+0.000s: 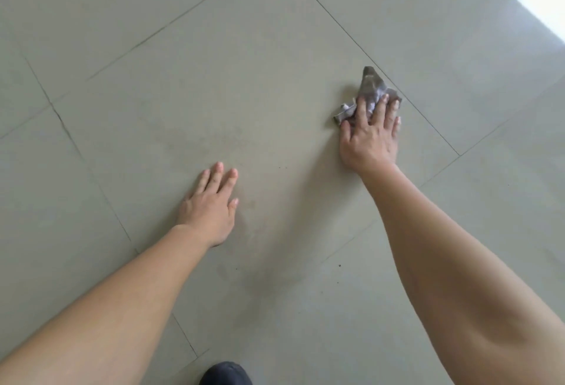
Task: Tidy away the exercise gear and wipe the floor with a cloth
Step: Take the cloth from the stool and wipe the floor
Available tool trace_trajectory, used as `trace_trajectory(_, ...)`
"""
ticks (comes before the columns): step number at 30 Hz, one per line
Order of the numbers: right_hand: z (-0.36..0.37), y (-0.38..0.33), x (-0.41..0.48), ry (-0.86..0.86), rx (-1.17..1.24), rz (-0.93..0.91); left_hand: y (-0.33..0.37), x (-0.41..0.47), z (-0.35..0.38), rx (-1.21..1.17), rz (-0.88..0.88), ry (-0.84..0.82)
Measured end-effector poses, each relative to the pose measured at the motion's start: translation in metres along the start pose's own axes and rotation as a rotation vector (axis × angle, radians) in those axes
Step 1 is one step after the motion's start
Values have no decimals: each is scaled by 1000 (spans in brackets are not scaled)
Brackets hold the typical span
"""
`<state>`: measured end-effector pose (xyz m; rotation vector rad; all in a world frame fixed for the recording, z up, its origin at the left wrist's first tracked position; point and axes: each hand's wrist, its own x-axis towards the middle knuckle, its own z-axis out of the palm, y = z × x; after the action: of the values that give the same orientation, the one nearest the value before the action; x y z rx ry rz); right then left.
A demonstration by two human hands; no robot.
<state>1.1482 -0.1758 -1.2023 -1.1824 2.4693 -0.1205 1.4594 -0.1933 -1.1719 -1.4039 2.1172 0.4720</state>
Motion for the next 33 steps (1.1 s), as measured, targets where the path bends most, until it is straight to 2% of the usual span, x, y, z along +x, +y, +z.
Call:
trace_trajectory(4,27,-56,-51,-102,-47,-278,-10,23,-45,67,58,-294)
trace_trajectory(7,26,-51,-80,-190,-128,-372,-7,42,-89,215,78,-354)
trace_trajectory(9,19,-35,-93,-243,-161,-372,3,53,-115,193,82,-303)
trace_trajectory(15,13,-28,-115,-321,-195,-243,16,69,-141,-20,115,84)
trace_trajectory(18,9,-35,-113,-343,-234,-217,-3,70,-116,-11,72,101)
trace_trajectory(23,-3,-24,-91,-315,-276,-207,-62,79,-78,-60,-134,57)
trace_trajectory(30,-41,-18,39,-222,-207,56,-92,80,-54,-56,-48,132)
trace_trajectory(33,-32,-57,74,-144,-160,44,-96,84,-57,-28,-29,125)
